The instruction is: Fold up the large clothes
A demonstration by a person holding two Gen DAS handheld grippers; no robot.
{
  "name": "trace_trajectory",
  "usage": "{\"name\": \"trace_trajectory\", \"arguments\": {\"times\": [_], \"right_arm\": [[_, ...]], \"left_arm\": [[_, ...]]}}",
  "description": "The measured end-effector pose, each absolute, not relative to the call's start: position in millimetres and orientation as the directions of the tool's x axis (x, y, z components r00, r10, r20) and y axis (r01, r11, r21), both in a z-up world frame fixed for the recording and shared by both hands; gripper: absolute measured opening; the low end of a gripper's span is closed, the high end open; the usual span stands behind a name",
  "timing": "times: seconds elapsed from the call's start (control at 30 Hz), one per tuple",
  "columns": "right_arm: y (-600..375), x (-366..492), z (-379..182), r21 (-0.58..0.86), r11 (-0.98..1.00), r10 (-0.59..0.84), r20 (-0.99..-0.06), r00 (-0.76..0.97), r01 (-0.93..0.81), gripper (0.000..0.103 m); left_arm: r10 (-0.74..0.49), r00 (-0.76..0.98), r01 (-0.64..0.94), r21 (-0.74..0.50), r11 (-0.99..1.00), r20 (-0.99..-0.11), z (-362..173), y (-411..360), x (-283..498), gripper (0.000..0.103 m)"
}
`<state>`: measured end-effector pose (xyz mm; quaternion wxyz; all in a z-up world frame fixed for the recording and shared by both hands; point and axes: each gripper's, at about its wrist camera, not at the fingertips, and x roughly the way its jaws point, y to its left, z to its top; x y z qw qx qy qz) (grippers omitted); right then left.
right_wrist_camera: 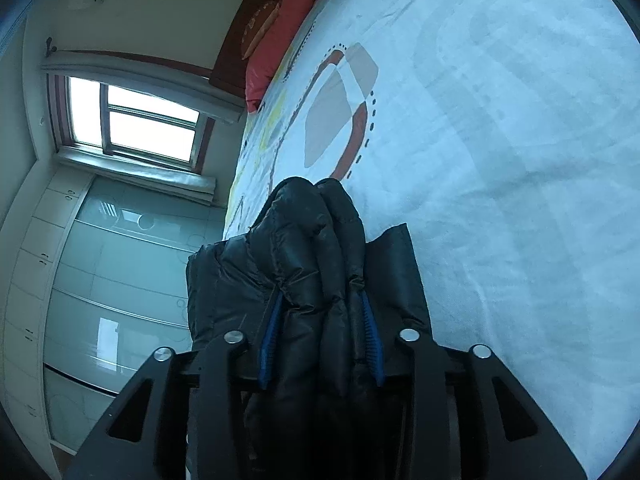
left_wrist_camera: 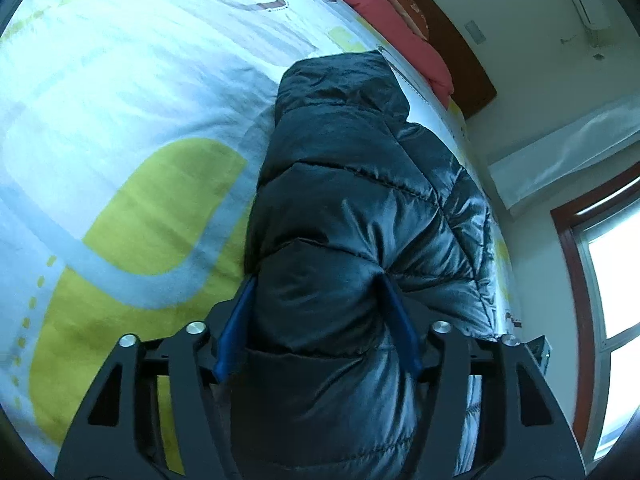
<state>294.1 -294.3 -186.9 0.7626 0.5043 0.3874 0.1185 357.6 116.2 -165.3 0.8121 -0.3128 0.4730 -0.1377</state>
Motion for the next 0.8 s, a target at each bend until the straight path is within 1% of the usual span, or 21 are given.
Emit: {"name": "trace_trajectory", "arguments": {"times": [0.07, 0.17, 0.43, 0.53, 0.6, 0.73, 0.8], "right_arm": [[-294.8, 290.9, -181.5, 0.854, 0.476, 0.563, -0.480, 0.673, 0.211, 0.047], [-295.2, 285.9, -171.9, 0.840, 0.498, 0.547, -0.498, 0.673, 0.218, 0.050], [-290.9, 252.6, -140.6, 0.784, 0.578, 0.473, -0.550, 0.689, 0.229, 0.050], [-286.1, 235.6, -125.7, 0.748, 0.624, 0.433, -0.571, 0.697, 0.226, 0.050], [-281.6, 223.8, -116.0, 0.712, 0.662, 0.396, -0.596, 0.698, 0.232, 0.050], [-265.3, 195.8, -93.8, 0.596, 0.757, 0.281, -0.666, 0.691, 0.267, 0.051], [-254.5, 180.8, -82.7, 0.523, 0.805, 0.214, -0.697, 0.685, 0.280, 0.056]], "left_arm": [[-0.516, 0.521, -0.070, -0.636, 0.769, -0.680, -162.2, 117.9, 354.3, 0.070], [-0.503, 0.533, -0.057, -0.622, 0.781, -0.681, -154.7, 117.8, 349.0, 0.070], [-0.436, 0.569, -0.034, -0.550, 0.835, -0.697, -128.4, 119.6, 317.8, 0.070], [-0.388, 0.587, -0.027, -0.496, 0.868, -0.711, -116.5, 120.0, 298.8, 0.070], [-0.354, 0.599, -0.021, -0.456, 0.890, -0.719, -108.2, 118.9, 286.9, 0.070], [-0.272, 0.632, -0.024, -0.369, 0.929, -0.726, -92.3, 115.4, 255.1, 0.070], [-0.232, 0.648, -0.027, -0.326, 0.945, -0.725, -84.6, 112.1, 239.4, 0.071]]}}
